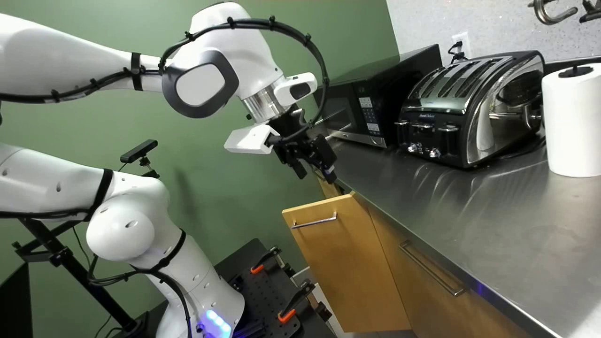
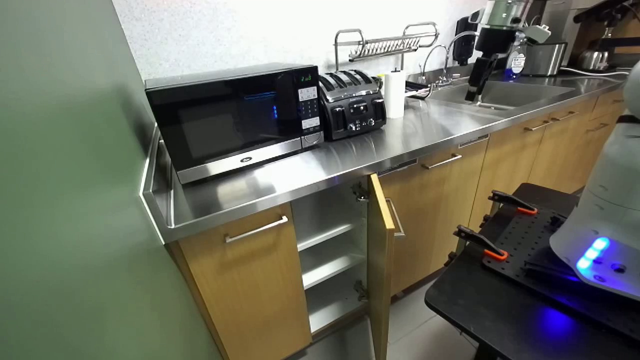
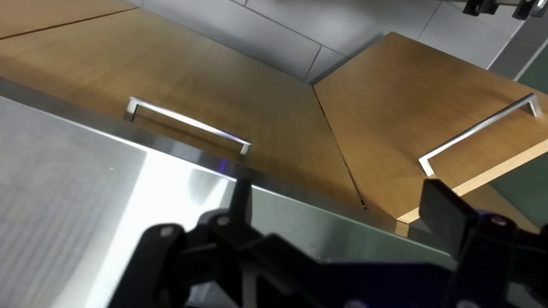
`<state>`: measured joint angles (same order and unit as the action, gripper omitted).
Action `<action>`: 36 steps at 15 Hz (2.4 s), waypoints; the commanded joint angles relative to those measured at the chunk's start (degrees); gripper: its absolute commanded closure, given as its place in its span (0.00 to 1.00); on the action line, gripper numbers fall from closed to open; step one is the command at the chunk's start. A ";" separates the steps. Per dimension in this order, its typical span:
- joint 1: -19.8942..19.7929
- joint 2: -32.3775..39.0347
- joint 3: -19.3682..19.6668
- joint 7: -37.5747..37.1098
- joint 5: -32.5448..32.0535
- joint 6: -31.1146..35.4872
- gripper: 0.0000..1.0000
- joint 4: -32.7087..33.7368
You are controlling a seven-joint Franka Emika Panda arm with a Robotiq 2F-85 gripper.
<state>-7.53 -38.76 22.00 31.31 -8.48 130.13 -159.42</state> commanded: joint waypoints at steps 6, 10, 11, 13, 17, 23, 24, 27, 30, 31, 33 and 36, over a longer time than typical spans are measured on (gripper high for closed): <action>3.20 4.11 -3.86 -6.83 9.83 -4.19 0.00 -0.14; 2.85 4.30 -4.63 -5.45 9.10 -3.59 0.00 -0.18; 2.88 4.41 -4.72 -5.45 9.10 -3.60 0.00 -0.18; 2.87 4.43 -4.72 -5.45 9.11 -3.61 0.00 -0.18; 3.62 10.08 -6.52 -10.85 10.74 0.08 0.00 -0.16; 9.97 20.95 -5.76 -8.96 27.51 7.37 0.47 -0.24; 11.41 22.73 -5.73 -7.27 31.79 7.99 0.56 -0.25; 14.54 28.29 -7.04 -1.01 44.18 10.21 0.78 -0.28; 14.01 34.14 -10.86 2.27 49.57 13.55 0.99 -0.27; 13.44 35.75 -12.36 2.39 50.06 15.23 1.00 -0.28; 12.83 38.05 -15.00 3.09 49.73 16.99 1.00 -0.27; 10.94 37.45 -16.63 0.96 48.26 15.21 0.99 -0.03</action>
<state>5.73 -1.22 7.64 32.40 39.94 145.49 -159.45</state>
